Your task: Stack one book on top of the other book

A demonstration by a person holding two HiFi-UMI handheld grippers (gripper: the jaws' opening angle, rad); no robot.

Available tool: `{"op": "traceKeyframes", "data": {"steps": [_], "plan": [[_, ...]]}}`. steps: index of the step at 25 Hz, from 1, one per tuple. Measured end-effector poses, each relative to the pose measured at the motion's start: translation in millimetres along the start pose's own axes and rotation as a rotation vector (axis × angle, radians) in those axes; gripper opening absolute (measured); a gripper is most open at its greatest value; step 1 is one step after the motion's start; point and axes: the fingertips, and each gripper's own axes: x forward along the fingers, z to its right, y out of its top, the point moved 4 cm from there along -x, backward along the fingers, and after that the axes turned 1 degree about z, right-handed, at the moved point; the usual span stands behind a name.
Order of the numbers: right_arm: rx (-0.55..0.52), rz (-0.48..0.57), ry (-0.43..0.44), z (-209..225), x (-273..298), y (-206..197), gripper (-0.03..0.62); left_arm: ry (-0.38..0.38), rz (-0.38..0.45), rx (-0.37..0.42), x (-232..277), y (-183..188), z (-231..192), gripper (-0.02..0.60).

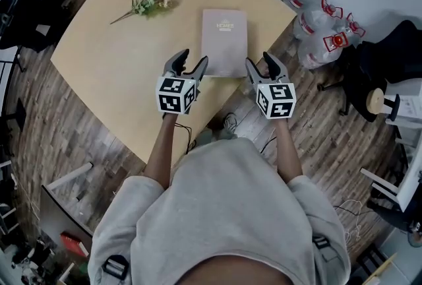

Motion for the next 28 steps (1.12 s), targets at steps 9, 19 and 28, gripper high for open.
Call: {"op": "traceKeyframes", "data": {"steps": [9, 19, 28], "plan": [[-0.020, 0.044, -0.030, -4, -29, 8, 0.184, 0.015, 0.030, 0.026, -24, 3, 10, 0.192], [-0.040, 0.089, -0.061, -5, -54, 11, 0.122, 0.032, 0.064, 0.053, -43, 6, 19, 0.108], [-0.051, 0.122, -0.073, -3, -63, 15, 0.005, 0.056, 0.101, 0.059, -50, 9, 19, 0.014]]}}
